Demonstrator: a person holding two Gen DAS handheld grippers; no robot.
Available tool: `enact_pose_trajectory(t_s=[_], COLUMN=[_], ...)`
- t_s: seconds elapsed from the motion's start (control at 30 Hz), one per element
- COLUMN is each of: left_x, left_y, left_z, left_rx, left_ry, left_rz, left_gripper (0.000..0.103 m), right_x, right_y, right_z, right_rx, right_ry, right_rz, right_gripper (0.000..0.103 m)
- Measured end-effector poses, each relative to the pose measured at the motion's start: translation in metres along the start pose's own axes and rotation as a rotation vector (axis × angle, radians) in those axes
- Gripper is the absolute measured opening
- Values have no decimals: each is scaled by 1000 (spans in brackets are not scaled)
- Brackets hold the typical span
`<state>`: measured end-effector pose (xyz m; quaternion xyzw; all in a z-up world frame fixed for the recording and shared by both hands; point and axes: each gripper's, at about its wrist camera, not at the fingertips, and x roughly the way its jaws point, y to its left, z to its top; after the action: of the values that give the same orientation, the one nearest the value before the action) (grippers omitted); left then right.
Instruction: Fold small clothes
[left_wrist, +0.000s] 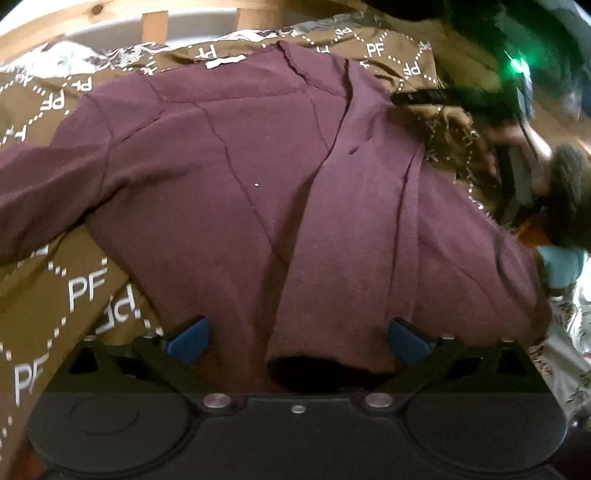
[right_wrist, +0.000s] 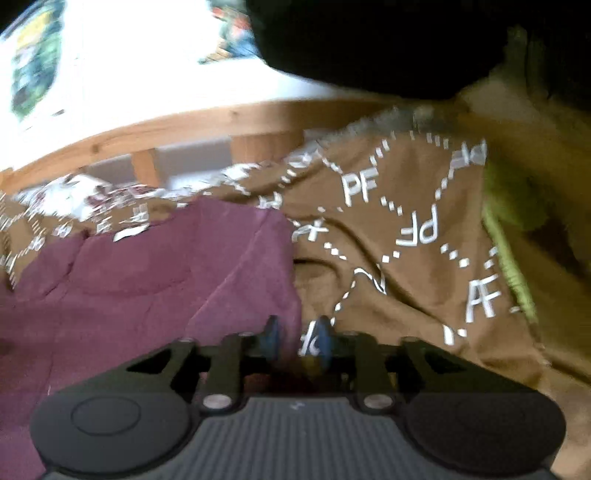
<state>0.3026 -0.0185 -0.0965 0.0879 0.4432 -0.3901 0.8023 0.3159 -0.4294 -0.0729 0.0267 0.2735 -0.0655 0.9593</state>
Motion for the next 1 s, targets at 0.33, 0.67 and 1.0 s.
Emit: enact_pose_trajectory(t_s=[0.33,0.67,1.0], left_x=[-47,-182,-200], left_y=[30,159,206], left_z=[-5,-40,-40], left_rx=[-153,-573,-315], left_ry=[-98,-402,-331], left_rz=[137,773,958], left_gripper=[100,102,92], right_x=[-25,-120,-128], right_y=[50,118,183], right_z=[-40,-58,-94], right_rx=[-255,-96,-74], right_ry=[62,-67,21], right_rz=[-159,111,215], right_gripper=[68,101,102])
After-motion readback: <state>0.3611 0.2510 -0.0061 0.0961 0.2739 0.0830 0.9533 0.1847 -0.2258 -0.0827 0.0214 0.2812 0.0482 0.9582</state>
